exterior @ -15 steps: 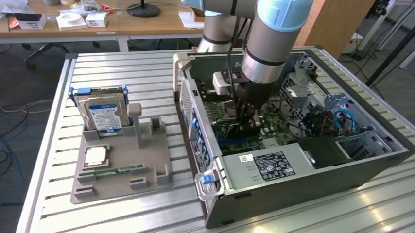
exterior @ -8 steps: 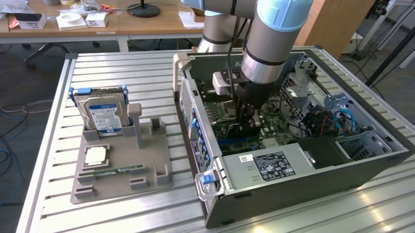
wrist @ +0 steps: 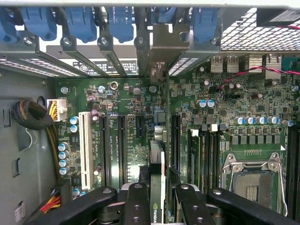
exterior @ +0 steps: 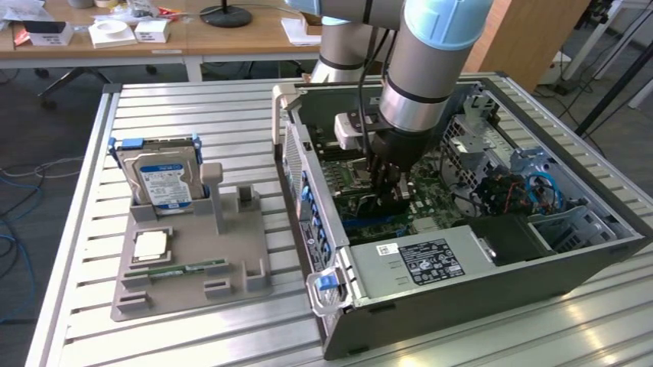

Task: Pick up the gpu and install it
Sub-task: 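Insert the gpu into the slot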

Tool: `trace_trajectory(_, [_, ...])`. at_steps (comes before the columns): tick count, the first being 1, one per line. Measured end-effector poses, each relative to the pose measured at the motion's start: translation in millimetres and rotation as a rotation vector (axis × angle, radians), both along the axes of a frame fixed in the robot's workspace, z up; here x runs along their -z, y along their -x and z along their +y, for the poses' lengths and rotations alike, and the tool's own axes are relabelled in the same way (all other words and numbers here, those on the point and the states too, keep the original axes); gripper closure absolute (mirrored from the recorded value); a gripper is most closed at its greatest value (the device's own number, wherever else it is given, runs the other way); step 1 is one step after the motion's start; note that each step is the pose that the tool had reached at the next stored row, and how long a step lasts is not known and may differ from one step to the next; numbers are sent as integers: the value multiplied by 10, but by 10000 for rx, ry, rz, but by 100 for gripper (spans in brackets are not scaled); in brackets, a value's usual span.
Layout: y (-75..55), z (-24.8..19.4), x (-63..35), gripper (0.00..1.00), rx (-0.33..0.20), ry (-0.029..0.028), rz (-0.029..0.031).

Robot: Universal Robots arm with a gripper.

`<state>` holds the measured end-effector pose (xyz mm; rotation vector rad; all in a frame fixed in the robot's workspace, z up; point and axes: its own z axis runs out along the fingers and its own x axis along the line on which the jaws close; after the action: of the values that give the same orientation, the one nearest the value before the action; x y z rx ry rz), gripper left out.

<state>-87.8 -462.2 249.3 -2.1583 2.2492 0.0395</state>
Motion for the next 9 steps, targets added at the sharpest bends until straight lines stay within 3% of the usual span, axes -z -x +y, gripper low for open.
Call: trace_trajectory(9, [4, 0, 0, 73, 7, -2, 6])
